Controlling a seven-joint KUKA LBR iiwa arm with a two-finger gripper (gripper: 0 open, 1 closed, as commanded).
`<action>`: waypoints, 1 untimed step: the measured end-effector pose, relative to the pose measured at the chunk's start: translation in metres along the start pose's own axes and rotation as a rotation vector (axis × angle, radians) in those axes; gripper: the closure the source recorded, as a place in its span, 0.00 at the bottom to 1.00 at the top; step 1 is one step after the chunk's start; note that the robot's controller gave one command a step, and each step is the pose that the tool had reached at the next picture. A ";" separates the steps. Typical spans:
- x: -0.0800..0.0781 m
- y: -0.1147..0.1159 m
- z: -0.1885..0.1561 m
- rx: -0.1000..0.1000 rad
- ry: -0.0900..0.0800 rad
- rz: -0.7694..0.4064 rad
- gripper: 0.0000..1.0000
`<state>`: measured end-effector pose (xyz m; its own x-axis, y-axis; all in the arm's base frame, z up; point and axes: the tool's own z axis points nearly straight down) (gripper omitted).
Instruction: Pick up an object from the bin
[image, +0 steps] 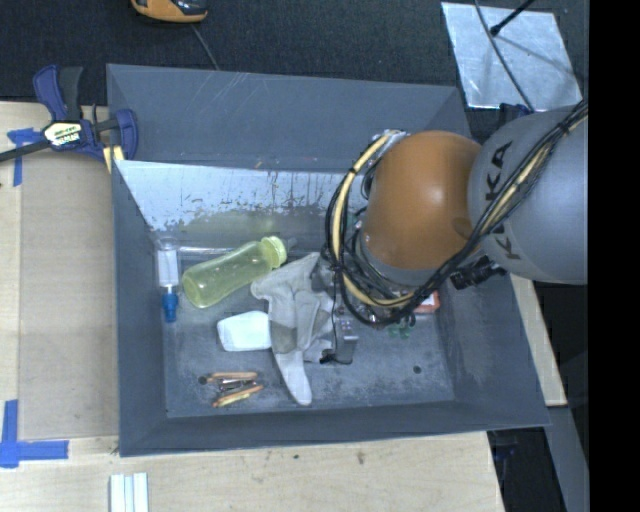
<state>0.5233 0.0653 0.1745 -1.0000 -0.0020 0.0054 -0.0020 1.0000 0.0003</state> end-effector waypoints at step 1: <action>-0.002 0.000 -0.004 0.000 -0.008 0.002 0.00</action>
Offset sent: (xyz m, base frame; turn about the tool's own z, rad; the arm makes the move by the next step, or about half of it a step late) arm 0.0006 0.0179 -0.1045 -0.0330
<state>0.5251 0.0650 0.1789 -1.0000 -0.0002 -0.0027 -0.0002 1.0000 0.0008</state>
